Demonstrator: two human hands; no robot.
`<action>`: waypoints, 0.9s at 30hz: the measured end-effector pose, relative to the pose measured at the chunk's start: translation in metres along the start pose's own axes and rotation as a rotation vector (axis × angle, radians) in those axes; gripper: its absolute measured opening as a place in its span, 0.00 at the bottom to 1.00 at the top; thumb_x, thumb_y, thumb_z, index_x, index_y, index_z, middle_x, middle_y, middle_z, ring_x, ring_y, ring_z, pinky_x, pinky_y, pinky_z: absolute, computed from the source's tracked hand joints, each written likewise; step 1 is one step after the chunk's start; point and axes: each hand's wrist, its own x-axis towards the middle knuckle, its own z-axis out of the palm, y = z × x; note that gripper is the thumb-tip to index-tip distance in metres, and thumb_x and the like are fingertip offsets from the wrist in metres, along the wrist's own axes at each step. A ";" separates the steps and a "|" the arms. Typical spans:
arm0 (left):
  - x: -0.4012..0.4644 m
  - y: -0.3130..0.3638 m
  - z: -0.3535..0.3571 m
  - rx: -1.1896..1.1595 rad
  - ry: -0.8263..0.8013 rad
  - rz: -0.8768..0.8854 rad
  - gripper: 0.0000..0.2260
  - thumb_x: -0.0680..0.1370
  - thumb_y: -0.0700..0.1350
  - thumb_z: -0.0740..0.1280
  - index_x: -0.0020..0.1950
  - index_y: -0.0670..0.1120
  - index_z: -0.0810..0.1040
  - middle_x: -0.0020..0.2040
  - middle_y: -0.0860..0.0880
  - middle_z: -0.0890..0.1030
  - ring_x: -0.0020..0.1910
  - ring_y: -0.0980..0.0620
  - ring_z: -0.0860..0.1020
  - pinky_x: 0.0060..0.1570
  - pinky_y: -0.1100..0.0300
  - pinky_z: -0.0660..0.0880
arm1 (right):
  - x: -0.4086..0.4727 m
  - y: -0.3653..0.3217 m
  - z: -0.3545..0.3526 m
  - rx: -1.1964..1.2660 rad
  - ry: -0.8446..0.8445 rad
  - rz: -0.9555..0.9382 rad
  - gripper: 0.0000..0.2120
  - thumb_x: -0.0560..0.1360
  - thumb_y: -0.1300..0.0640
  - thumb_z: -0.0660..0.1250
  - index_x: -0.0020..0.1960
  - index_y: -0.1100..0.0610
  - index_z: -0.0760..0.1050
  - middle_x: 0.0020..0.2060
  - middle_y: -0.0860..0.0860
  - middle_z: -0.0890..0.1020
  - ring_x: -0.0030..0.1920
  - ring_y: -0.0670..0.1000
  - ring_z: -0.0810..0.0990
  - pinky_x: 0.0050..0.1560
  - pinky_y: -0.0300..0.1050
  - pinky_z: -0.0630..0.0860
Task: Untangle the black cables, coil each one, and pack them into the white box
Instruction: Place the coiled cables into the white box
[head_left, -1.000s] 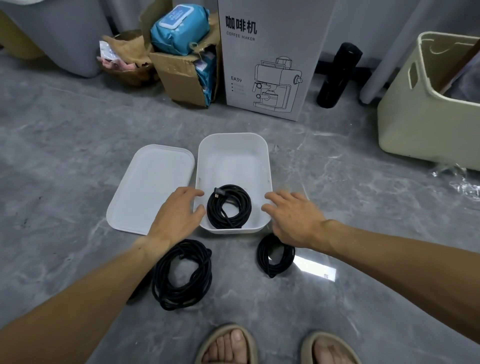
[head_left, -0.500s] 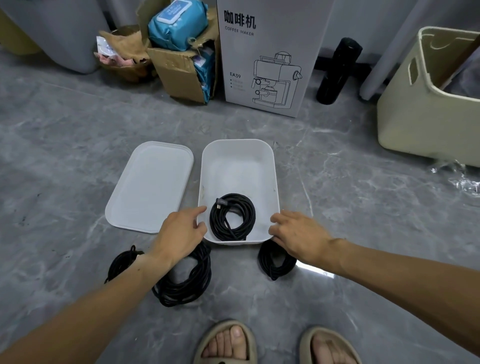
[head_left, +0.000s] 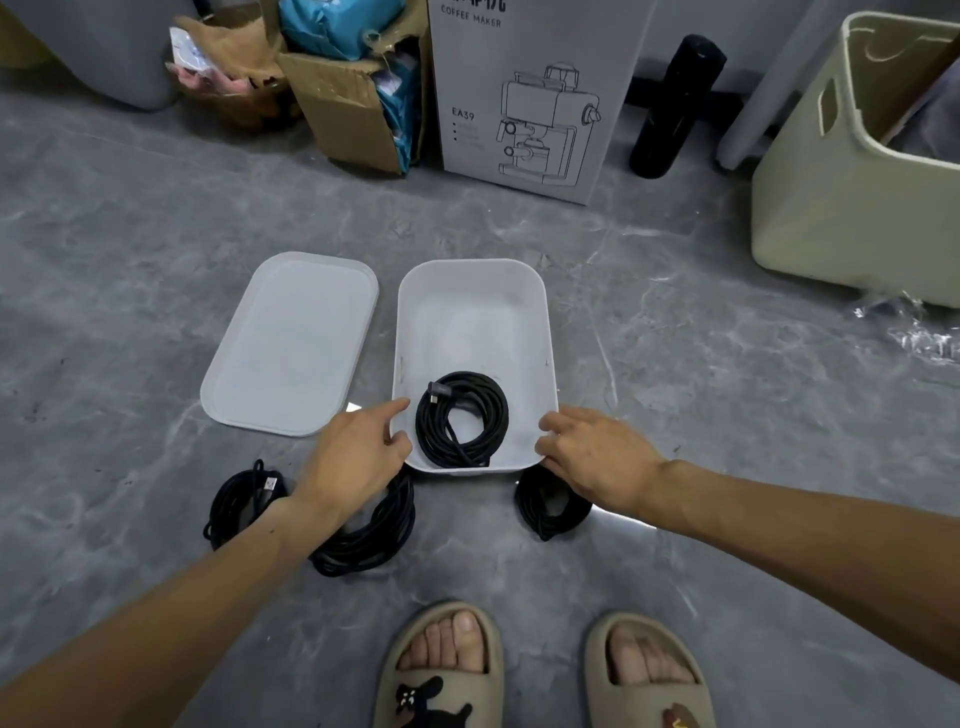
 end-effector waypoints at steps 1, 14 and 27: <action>0.000 0.000 0.000 0.009 0.001 0.002 0.22 0.79 0.44 0.61 0.74 0.50 0.72 0.35 0.51 0.79 0.40 0.53 0.74 0.43 0.63 0.66 | 0.000 0.000 -0.001 -0.001 0.000 0.000 0.15 0.85 0.53 0.53 0.54 0.58 0.77 0.55 0.54 0.76 0.59 0.56 0.73 0.61 0.46 0.66; -0.006 0.000 0.003 0.013 0.002 -0.012 0.21 0.80 0.45 0.62 0.73 0.52 0.72 0.39 0.50 0.81 0.42 0.53 0.73 0.44 0.63 0.66 | -0.007 0.000 0.002 0.000 -0.024 0.007 0.16 0.84 0.52 0.53 0.53 0.57 0.77 0.57 0.52 0.76 0.59 0.55 0.73 0.59 0.47 0.69; -0.012 -0.006 0.009 0.030 -0.013 0.031 0.21 0.80 0.45 0.63 0.73 0.53 0.72 0.36 0.54 0.78 0.42 0.54 0.75 0.45 0.64 0.66 | -0.015 -0.001 0.009 -0.043 0.013 -0.058 0.15 0.84 0.53 0.55 0.51 0.57 0.78 0.53 0.53 0.77 0.55 0.56 0.75 0.56 0.50 0.73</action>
